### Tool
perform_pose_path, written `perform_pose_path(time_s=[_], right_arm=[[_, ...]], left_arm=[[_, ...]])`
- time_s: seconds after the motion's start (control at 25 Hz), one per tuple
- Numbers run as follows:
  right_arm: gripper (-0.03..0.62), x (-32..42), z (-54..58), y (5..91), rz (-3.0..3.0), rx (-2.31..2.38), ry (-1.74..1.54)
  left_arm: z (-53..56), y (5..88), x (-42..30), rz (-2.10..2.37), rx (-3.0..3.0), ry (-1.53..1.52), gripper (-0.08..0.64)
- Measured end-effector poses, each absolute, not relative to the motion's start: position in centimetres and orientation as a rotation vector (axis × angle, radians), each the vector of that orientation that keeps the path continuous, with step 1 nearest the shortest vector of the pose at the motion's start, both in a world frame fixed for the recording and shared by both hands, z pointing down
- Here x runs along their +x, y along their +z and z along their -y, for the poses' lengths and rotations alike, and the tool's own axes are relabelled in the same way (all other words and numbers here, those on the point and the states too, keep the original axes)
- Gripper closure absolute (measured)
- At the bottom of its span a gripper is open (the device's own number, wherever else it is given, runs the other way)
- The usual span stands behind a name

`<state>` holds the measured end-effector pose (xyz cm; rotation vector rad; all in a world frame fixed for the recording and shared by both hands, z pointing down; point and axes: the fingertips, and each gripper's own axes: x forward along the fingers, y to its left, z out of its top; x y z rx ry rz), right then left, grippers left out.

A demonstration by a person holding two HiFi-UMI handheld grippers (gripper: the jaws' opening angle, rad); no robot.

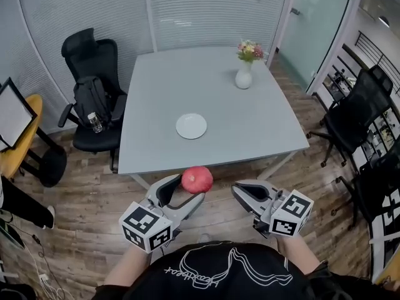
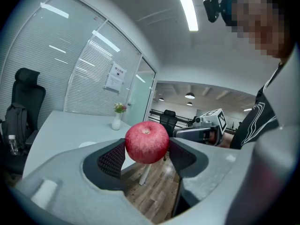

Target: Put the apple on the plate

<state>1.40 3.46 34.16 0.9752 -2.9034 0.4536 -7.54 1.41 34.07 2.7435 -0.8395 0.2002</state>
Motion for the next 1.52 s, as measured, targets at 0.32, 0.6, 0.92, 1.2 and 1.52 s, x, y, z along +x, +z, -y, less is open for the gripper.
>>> perform_pose_path(time_s=[0.32, 0.6, 0.92, 1.2, 1.52], right_arm=[[0.583, 1.0, -1.1, 34.2, 2.921, 0.951, 0.461], [0.583, 1.8, 2.0, 34.5, 2.956, 0.924, 0.483], [0.583, 3.4, 8.4, 36.5, 2.974, 0.893, 0.605], [0.583, 3.8, 13.7, 37.8, 2.976, 0.829, 0.682], [0.583, 4.8, 18.5, 38.7, 2.952, 0.795, 0.712]], left_arm=[[0.8, 33.1, -7.5, 0.864, 2.764, 0.192, 0.261], [3.1, 33.8, -7.1, 0.912, 2.734, 0.218, 0.261], [8.7, 35.7, -6.1, 0.961, 2.665, 0.279, 0.261], [13.7, 37.6, -5.3, 0.993, 2.601, 0.299, 0.261], [18.5, 38.6, -4.2, 1.016, 2.562, 0.302, 0.261]])
